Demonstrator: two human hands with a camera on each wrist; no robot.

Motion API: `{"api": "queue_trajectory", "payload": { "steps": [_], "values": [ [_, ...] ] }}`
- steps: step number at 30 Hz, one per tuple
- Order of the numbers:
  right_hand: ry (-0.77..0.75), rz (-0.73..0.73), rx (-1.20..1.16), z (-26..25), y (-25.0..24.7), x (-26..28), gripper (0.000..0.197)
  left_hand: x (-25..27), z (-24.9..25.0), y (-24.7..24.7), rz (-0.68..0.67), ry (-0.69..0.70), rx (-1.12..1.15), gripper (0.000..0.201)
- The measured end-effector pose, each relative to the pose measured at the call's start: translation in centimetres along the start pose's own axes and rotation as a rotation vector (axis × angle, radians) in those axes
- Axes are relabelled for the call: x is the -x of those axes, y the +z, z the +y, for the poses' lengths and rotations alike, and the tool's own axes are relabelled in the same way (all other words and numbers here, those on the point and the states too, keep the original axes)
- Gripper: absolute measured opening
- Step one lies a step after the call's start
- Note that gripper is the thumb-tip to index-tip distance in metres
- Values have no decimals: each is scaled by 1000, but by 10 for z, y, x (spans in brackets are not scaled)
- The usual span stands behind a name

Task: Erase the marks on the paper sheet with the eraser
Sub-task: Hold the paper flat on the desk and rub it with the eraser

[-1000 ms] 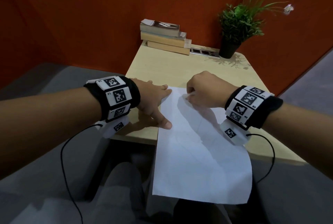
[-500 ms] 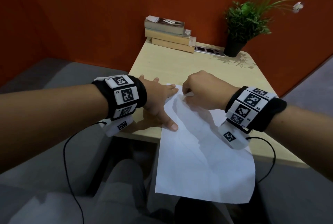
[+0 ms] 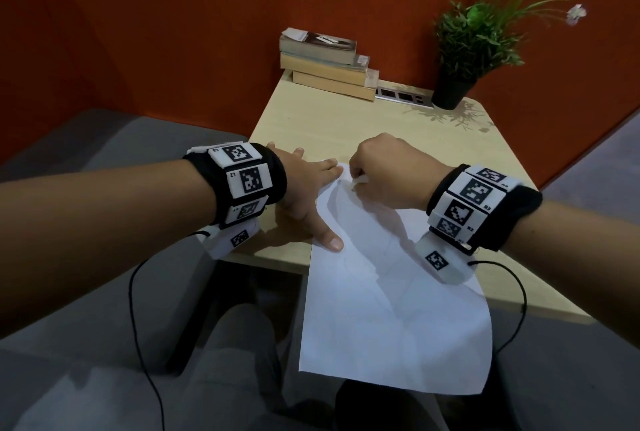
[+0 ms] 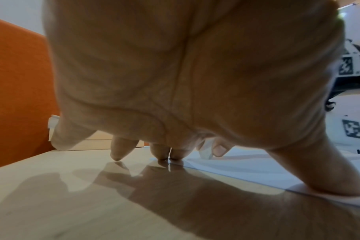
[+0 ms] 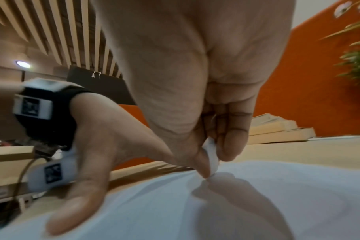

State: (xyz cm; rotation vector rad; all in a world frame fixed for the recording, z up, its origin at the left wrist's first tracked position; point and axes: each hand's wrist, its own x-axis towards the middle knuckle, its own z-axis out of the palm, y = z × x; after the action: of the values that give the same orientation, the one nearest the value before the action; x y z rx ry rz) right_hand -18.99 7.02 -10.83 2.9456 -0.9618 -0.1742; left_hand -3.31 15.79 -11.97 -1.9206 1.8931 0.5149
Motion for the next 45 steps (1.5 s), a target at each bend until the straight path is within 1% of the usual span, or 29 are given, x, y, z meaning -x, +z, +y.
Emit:
{"api": "queue_trajectory", "payload": {
  "steps": [2,5,7,11,15,17,20,25,28,30,34,38,39,42,45],
  "values": [
    [-39,-14,17,-6,2,2,14,-1,-1,1,-7,4,0,150],
    [1,-15,32,1,-2,0,12,1,1,-1,-23,-5,-8,152],
    [15,-4,39,3,-3,0,13,2,2,-2,-27,-14,-4,149],
    [-68,-21,49,-9,0,3,15,1,2,-1,-25,-8,-5,146],
    [5,-5,92,1,-4,1,16,3,4,-3,-25,-26,-15,145],
    [-2,6,102,-2,-1,1,17,2,4,-1,-23,-26,-24,145],
    [-53,-8,103,-10,3,4,16,1,3,0,-27,-19,-18,146],
    [21,10,99,2,-2,1,15,4,6,-3,-19,-29,-30,142],
    [-59,4,112,-11,4,3,15,3,7,-3,-20,-26,-37,141],
    [-71,-7,94,-12,4,3,15,3,6,-3,-21,-24,-28,141],
    [-7,20,51,2,1,2,16,3,5,-3,-21,-32,-24,144],
    [-99,-37,-29,-1,-2,11,18,2,5,-2,-27,-33,-12,146],
    [-101,-26,-44,3,-6,13,18,2,5,-3,-28,-30,-9,145],
    [-64,37,-65,24,-18,22,18,4,3,-7,-21,-8,14,145],
    [-9,-23,-122,37,-13,38,15,1,-5,-8,52,49,16,150]
  ]
}}
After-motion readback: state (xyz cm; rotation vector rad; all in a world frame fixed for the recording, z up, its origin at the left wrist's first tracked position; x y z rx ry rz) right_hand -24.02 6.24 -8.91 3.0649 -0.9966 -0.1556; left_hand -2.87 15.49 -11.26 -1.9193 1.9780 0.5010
